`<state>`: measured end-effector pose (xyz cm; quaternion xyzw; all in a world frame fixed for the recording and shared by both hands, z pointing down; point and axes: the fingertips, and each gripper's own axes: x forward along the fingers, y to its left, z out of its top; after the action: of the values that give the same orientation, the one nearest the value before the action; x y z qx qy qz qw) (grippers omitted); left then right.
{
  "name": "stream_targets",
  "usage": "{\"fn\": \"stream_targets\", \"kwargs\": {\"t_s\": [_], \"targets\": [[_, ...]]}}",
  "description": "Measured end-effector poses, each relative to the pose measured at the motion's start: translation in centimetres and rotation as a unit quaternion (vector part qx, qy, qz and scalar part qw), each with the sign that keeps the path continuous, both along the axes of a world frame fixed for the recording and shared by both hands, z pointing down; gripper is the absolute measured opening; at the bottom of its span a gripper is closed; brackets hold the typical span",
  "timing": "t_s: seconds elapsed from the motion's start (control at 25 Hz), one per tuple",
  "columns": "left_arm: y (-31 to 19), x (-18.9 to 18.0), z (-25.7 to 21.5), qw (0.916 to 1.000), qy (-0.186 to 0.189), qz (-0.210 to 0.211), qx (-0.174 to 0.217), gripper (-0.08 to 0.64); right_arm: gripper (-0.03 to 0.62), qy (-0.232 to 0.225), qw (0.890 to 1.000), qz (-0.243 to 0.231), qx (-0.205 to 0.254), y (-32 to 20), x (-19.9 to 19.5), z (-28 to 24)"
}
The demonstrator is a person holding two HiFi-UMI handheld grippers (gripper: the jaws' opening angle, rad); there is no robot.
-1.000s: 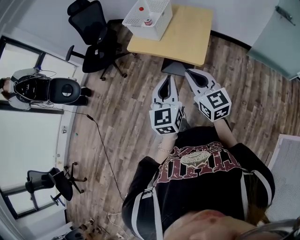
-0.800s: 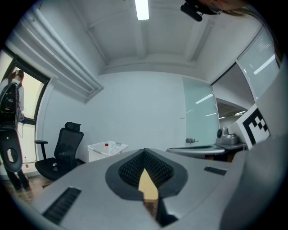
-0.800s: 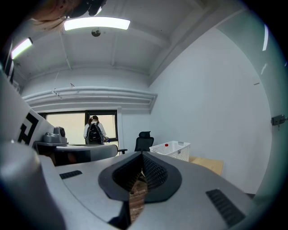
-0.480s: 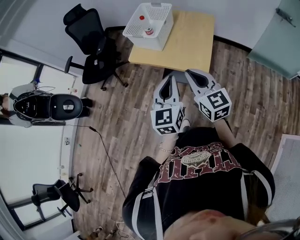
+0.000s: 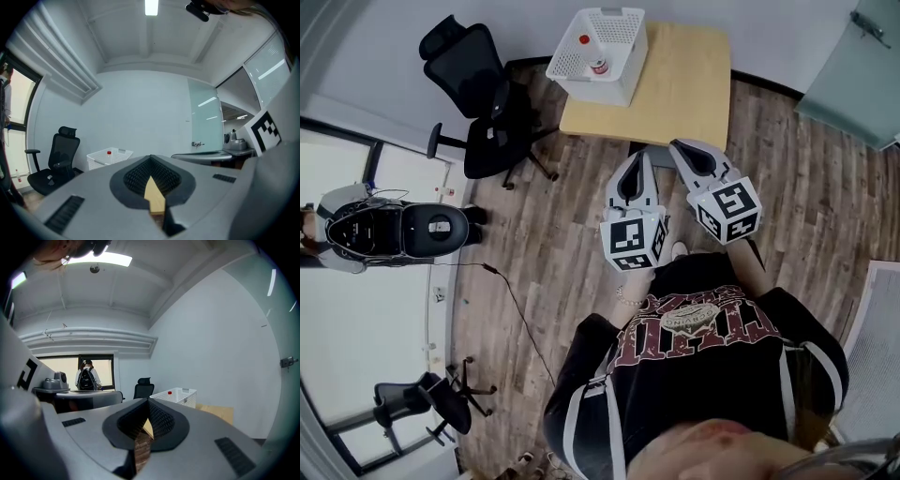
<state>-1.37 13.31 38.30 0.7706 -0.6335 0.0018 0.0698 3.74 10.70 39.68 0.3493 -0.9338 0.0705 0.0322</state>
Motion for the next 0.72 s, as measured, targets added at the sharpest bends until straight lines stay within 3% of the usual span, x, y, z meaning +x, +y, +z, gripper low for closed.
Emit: {"fn": "stream_targets", "kwargs": {"t_s": [0.72], "targets": [[-1.6, -0.5, 0.4, 0.9999, 0.001, -0.012, -0.007, 0.048, 0.018, 0.006, 1.0, -0.006, 0.002, -1.6, -0.3, 0.1]]}}
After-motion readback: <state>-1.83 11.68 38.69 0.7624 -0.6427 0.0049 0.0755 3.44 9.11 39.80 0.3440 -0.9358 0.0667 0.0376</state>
